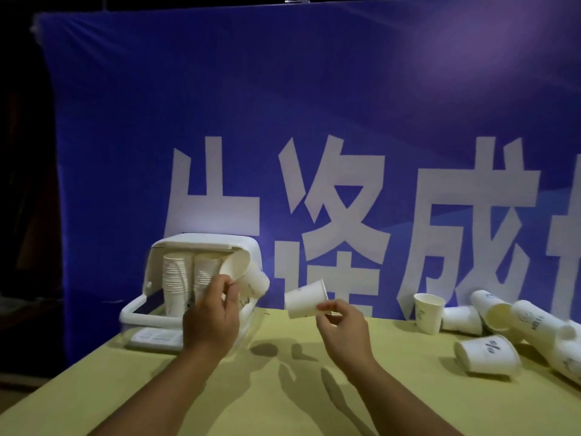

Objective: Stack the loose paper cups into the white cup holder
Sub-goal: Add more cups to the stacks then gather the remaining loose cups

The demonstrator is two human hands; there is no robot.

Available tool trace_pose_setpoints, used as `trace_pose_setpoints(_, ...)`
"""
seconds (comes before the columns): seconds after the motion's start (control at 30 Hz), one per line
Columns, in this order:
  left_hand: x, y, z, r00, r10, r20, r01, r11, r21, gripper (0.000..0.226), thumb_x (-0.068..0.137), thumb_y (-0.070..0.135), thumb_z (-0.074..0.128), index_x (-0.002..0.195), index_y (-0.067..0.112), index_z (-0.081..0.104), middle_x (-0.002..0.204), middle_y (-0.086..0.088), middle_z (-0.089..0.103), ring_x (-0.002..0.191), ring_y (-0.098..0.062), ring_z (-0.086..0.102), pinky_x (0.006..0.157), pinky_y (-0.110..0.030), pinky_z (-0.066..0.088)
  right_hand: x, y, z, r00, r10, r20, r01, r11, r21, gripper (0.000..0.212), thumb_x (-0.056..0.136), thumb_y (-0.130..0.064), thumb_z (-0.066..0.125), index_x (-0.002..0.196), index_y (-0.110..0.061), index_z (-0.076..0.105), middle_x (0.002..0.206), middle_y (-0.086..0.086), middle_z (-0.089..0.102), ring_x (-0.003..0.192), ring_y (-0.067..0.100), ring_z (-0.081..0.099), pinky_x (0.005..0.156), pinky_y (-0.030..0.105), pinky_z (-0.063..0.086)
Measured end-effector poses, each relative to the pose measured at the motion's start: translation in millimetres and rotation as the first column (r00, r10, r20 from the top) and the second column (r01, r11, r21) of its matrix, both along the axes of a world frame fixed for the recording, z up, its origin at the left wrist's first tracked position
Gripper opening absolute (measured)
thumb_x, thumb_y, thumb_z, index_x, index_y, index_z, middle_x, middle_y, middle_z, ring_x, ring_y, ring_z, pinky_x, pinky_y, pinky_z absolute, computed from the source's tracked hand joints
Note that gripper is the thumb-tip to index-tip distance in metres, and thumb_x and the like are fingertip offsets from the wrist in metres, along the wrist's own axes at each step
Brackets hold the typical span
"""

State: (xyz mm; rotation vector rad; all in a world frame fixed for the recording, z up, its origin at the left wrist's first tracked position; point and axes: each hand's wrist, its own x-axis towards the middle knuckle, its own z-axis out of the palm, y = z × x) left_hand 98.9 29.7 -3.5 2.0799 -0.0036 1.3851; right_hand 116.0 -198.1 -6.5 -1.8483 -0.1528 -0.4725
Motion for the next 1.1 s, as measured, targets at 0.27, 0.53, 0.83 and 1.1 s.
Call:
trace_pose_setpoints(0.27,17,48,-2,0.977,0.195,-0.081,-0.194,0.981,0.02,0.014,0.104,0.027,0.046,0.101,0.019,0.057,0.09,0.002,0.061,0.073,-0.02,0.052,0.057,-0.027,0.031,21,55,29,0.984,0.021,0.178,-0.028,0.999,0.035,0.016,0.094,-0.016,0.066,0.093,-0.029,0.059,0.097,-0.016,0.061,0.091,0.006,0.062,0.068,0.012,0.05)
trace_pose_setpoints(0.53,20,44,3,0.849,0.412,-0.332,-0.269,0.876,0.4,0.013,0.101,0.029,0.044,0.114,0.027,0.048,0.117,0.0,0.043,0.104,-0.021,0.044,0.086,-0.037,0.047,25,101,42,0.954,0.039,0.299,-0.057,0.997,0.053,0.02,0.099,-0.018,0.059,0.108,-0.031,0.047,0.1,-0.014,0.057,0.09,0.007,0.06,0.069,0.011,0.048)
trace_pose_setpoints(0.83,24,45,-7,0.885,0.128,-0.447,-0.095,0.991,0.096,0.053,0.101,0.049,0.047,0.144,0.029,0.022,0.145,-0.004,0.049,0.129,-0.026,0.05,0.107,-0.05,0.045,35,129,46,0.936,0.136,0.325,-0.029,0.949,-0.314,0.024,0.097,-0.012,0.062,0.117,-0.026,0.065,0.113,-0.006,0.063,0.096,0.01,0.056,0.087,0.022,0.049)
trace_pose_setpoints(1.1,23,45,-6,0.907,0.095,-0.41,-0.079,0.995,0.056,0.07,0.101,0.04,0.053,0.156,0.033,0.01,0.162,0.0,0.031,0.143,-0.023,0.038,0.109,-0.045,0.042,48,149,46,0.924,0.209,0.321,0.029,0.797,-0.604,0.026,0.094,-0.008,0.065,0.119,-0.016,0.07,0.122,0.001,0.058,0.111,0.016,0.054,0.092,0.019,0.043)
